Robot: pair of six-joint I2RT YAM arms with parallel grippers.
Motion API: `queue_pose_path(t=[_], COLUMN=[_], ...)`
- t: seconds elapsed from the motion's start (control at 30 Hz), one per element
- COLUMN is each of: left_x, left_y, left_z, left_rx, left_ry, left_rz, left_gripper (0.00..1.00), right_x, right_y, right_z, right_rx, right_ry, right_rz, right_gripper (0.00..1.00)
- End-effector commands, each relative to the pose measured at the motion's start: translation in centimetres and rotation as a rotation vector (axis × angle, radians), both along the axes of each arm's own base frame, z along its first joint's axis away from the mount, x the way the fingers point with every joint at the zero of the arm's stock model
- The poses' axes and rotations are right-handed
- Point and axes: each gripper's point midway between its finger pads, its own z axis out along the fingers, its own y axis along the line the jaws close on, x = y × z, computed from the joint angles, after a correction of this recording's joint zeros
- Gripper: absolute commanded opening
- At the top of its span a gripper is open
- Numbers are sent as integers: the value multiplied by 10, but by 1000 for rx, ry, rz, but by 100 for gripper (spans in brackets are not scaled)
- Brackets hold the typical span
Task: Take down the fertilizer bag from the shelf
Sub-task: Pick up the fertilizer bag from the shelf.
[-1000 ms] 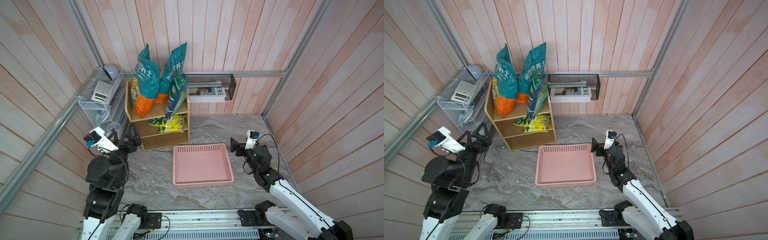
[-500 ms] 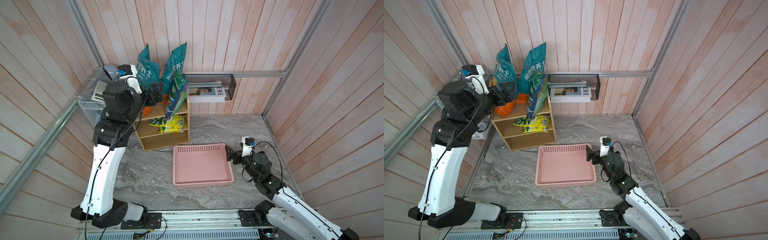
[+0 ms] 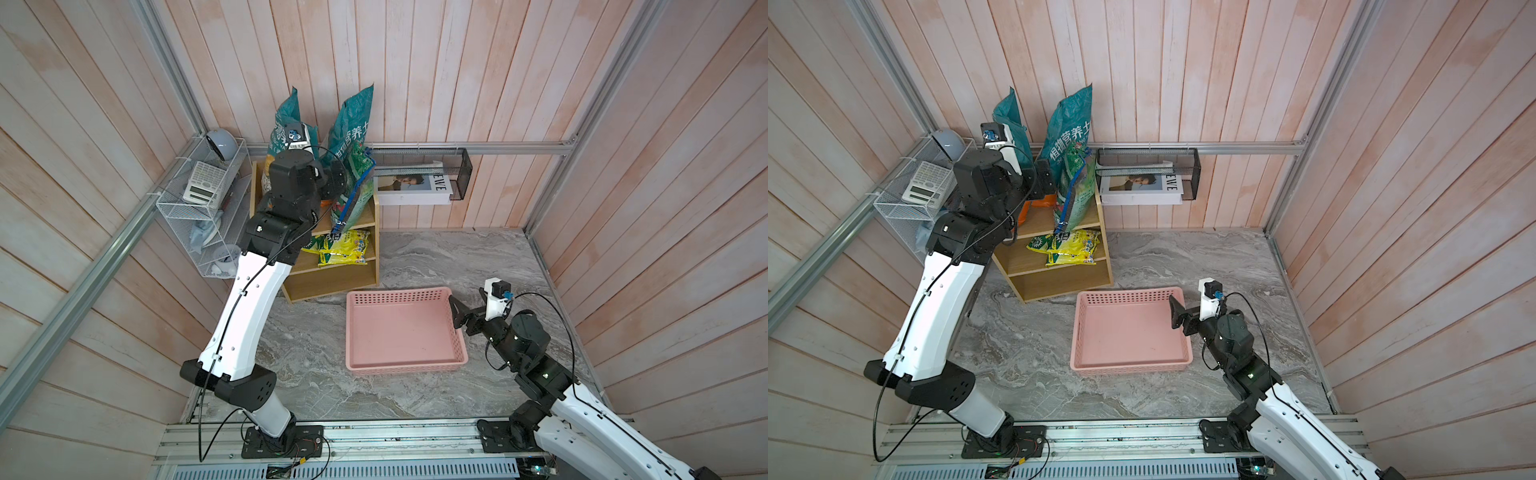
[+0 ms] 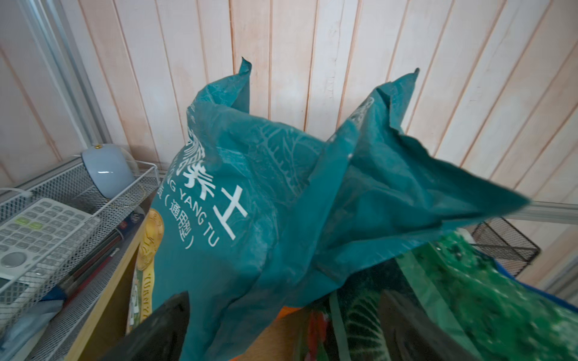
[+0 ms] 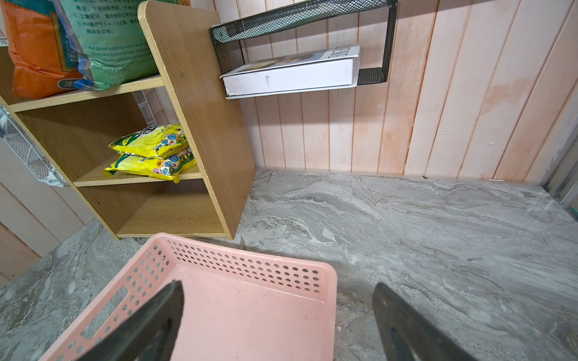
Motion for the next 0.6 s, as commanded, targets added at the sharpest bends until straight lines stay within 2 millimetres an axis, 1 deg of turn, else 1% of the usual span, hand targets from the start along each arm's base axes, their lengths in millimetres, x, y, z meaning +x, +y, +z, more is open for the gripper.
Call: queue_pose_path(t=[0.0,0.13,0.17,0.2,0.27,0.3,0.33,0.4,0.5,0.53,0.57], left_x=[5,17,20,23,29,31,33,34,29,25,20], left_y=[14,18,18,20,20,21,21,22,26,27,30], left_z=[22,29,29,29,26,25,24,22,27,30,34], left_rx=[56,108,122,131,139,143,141,131,107,98,82], left_ry=[-71,-73,-68,-65,-57,-56,-56,-55,-63,-68,-76], left_rz=[98,155,162,176,185,186,187,187,187,186,192], left_gripper=[100,99,96,89,73,64,53,32,6,0,0], right_x=[-1,1,2,2,4,5,5,6,6,6,7], right_y=[0,5,6,8,9,10,11,12,15,15,15], right_z=[-1,-5,-5,-7,-9,-10,-11,-12,-13,-14,-14], right_rx=[-7,-21,-24,-30,-37,-41,-45,-48,-54,-55,-57], right_ry=[-15,-2,2,6,11,13,16,18,23,24,23], right_rz=[-2,11,14,17,19,17,19,23,31,33,32], right_gripper=[98,98,98,98,98,98,98,98,98,98,98])
